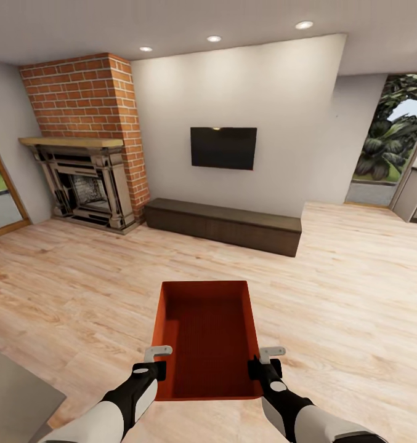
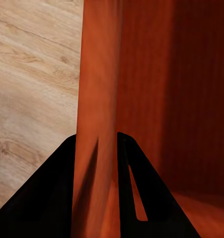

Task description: Move the two storage containers from the living room to the garage. In the garage, place one container on the floor and stack the other container on top of it (either order is fine).

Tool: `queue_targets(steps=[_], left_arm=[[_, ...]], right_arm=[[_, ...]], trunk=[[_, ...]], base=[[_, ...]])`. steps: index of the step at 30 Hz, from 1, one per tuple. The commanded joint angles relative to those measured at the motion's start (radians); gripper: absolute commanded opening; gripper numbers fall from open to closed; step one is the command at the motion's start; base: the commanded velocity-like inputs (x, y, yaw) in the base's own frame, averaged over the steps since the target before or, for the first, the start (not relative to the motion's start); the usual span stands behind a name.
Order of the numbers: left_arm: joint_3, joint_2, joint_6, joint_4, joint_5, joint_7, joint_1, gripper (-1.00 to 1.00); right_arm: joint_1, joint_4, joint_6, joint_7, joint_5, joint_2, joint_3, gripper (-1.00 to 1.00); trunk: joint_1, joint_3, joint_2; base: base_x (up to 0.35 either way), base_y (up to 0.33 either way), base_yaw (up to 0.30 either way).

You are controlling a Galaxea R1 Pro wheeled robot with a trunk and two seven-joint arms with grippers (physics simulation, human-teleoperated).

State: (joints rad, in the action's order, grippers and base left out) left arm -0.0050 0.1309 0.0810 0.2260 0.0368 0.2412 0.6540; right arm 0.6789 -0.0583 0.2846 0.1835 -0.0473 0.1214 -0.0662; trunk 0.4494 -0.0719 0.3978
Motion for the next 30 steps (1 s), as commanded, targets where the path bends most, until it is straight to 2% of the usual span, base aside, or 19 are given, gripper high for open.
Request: queue_targets(steps=[1,30], left_arm=[[0.033,0.001,0.006,0.003,0.025,0.007,0.001,-1.0],[0.031,0.001,0.006,0.001,0.025,0.007,0.001,-1.0]], right_arm=[[0.001,0.001,0.005,0.011,0.009,0.0,0.011,-1.0],[0.001,0.002,0.005,0.011,0.009,0.0,0.011,-1.0]], trunk=[[0.001,-0.001,0.002],[0.001,0.046,0.002]], base=[[0.0,0.0,0.0],[0.0,0.0,0.0]])
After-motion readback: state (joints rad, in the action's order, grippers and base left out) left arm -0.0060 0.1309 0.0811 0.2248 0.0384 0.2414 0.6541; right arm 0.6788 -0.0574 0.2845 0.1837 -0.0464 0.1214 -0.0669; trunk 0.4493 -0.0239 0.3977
